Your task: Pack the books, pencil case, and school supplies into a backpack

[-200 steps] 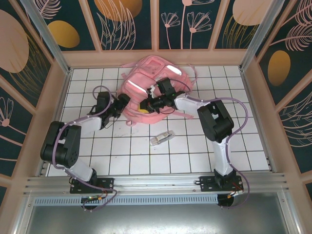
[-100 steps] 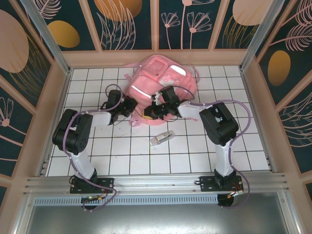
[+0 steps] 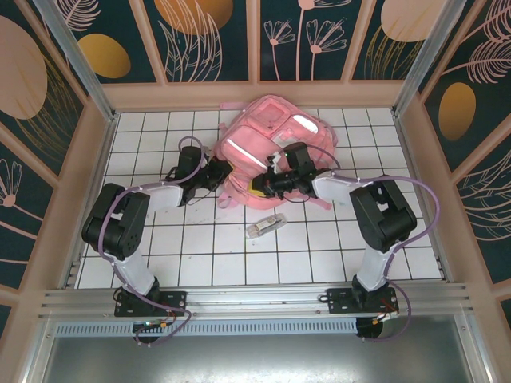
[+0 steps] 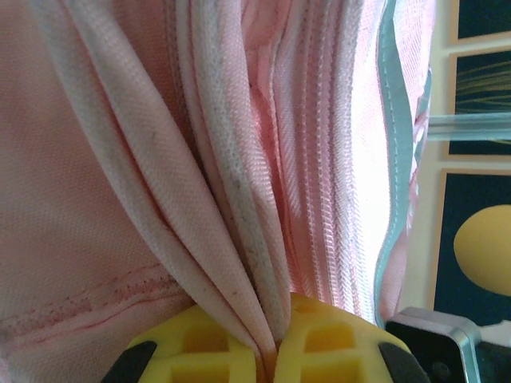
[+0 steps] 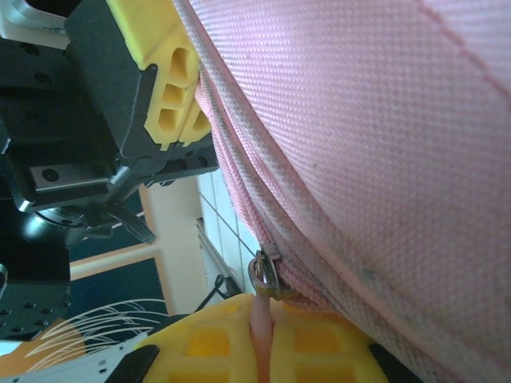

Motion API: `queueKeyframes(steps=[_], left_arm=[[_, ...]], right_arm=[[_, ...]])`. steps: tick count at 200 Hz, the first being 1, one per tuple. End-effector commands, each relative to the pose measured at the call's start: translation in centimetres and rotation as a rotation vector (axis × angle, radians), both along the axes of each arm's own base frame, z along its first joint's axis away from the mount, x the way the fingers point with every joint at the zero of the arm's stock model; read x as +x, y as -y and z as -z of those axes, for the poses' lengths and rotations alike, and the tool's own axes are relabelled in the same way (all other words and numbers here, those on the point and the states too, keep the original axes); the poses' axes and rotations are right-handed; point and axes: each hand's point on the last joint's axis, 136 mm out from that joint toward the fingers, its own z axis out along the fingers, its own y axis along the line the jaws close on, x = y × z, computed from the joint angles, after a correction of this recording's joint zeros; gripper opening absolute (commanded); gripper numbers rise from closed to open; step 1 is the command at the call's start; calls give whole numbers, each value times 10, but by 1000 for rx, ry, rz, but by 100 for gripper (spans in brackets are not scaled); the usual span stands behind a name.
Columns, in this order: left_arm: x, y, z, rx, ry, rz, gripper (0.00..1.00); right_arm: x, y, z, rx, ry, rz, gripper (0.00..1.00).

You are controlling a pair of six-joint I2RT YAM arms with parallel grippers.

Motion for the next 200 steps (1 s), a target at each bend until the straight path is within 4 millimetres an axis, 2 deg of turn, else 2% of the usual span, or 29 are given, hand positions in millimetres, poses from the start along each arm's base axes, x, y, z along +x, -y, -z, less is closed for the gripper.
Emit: queueKeyframes(steps=[1,22,49,74,94,128,135,161,176,185,200], left_arm=[[54,-89,-11,91,126,-396,0],[59,-103,-12,77,140,-490,0],[66,-103,-23,28,172,-522,0],[72,-104,-32,28,193,-519,0],[76,-105,-37,38,201,-505,0],[77,-114,-35,76,196,-499,0],[78,-115,-35,86,200,-497,0],[79,-108,-40,86,219,-455,0],[79,-104,-40,76,226,-433,0],[80,-101,-40,81,233,-420,0],[80,-100,-40,107,240,-402,0]], right_arm=[[-32,24,18,-213,-136,-55,0],[-40,48,38,-364,-137,-33,0],[-42,81,62,-527,-125,44,0],[-34,112,79,-697,-89,78,0],[-24,131,81,-770,-67,84,0],[-12,164,70,-842,-54,89,0],[-14,160,66,-799,-62,71,0],[-23,120,47,-452,-140,32,0],[-37,95,40,-275,-230,-21,0],[-48,89,43,-263,-281,-72,0],[-56,95,55,-386,-302,-139,0]])
